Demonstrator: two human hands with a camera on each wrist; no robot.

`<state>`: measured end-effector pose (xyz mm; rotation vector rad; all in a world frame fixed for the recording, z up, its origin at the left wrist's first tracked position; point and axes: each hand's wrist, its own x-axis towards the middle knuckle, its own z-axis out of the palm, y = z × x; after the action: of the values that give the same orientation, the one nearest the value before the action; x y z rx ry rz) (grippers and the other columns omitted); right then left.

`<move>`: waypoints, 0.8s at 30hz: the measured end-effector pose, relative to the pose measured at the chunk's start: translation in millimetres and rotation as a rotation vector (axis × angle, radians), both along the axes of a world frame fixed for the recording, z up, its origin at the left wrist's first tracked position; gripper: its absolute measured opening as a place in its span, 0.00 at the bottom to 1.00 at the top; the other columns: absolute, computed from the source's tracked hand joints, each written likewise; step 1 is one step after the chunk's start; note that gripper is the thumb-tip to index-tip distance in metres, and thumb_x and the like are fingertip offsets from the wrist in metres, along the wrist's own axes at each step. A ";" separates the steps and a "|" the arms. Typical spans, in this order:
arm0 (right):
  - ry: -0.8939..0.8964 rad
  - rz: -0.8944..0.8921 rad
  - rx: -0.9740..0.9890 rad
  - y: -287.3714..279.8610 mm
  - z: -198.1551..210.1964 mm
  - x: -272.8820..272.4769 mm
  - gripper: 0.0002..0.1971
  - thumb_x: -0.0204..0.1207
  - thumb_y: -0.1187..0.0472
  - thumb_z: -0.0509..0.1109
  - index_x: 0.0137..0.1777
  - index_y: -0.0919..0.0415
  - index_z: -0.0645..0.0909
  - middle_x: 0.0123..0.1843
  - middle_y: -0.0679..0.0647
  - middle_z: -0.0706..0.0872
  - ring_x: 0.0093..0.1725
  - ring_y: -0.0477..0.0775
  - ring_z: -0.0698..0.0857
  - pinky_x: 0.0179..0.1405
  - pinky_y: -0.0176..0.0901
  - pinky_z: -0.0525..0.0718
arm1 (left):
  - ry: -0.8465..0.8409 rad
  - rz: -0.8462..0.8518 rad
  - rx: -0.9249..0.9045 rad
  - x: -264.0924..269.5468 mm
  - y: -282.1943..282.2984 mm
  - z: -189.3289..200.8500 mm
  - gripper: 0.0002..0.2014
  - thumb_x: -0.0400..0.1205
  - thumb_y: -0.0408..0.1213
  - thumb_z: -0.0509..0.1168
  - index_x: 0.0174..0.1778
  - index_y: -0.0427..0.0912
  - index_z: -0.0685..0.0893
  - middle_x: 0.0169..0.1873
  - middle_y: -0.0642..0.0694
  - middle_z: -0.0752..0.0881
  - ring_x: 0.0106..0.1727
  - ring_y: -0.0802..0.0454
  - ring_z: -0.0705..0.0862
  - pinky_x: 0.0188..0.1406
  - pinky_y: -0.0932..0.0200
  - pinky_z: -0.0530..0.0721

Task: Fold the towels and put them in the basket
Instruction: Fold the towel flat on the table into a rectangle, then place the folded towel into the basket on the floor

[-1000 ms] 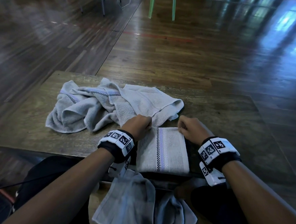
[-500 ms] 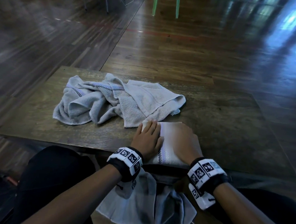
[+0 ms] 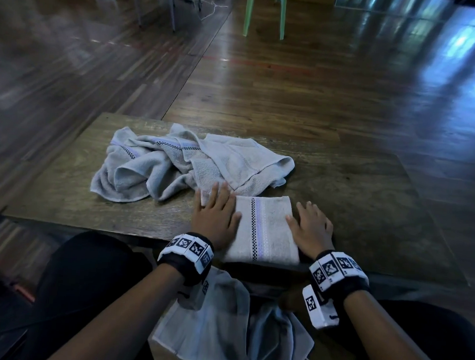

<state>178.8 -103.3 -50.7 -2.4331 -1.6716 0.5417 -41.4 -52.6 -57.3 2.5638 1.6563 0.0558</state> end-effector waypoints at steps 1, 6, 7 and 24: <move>0.014 -0.040 0.041 -0.4 5.6 2.5 0.24 0.82 0.44 0.52 0.75 0.53 0.69 0.79 0.57 0.66 0.79 0.60 0.60 0.76 0.61 0.56 | -0.059 0.029 0.021 -0.9 -1.6 5.2 0.30 0.83 0.54 0.38 0.80 0.45 0.58 0.83 0.43 0.52 0.83 0.47 0.48 0.79 0.39 0.41; 0.290 -0.169 -0.006 -4.9 23.6 1.3 0.19 0.78 0.42 0.61 0.49 0.54 0.87 0.47 0.49 0.86 0.57 0.55 0.80 0.68 0.57 0.67 | -0.439 0.309 -0.140 -5.9 -8.4 24.7 0.15 0.81 0.51 0.58 0.53 0.46 0.82 0.49 0.48 0.85 0.54 0.46 0.82 0.55 0.51 0.75; 0.337 -0.170 -0.017 -4.8 21.2 1.9 0.20 0.76 0.42 0.65 0.46 0.57 0.88 0.43 0.49 0.87 0.52 0.53 0.82 0.68 0.59 0.70 | -0.456 0.326 -0.241 -7.3 -8.7 23.2 0.15 0.80 0.52 0.59 0.49 0.45 0.83 0.46 0.48 0.86 0.50 0.47 0.83 0.49 0.54 0.77; 1.041 -0.338 0.015 -23.0 57.6 -22.2 0.11 0.74 0.66 0.71 0.52 0.73 0.82 0.48 0.65 0.88 0.44 0.58 0.86 0.42 0.48 0.83 | -1.110 0.462 -0.497 -4.9 -29.9 51.4 0.11 0.80 0.38 0.66 0.37 0.46 0.69 0.31 0.50 0.74 0.30 0.57 0.72 0.22 0.69 0.72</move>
<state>156.6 -126.2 6.9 -1.7707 -0.7985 1.3823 -46.3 -82.5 -6.0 1.2820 1.4305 0.8012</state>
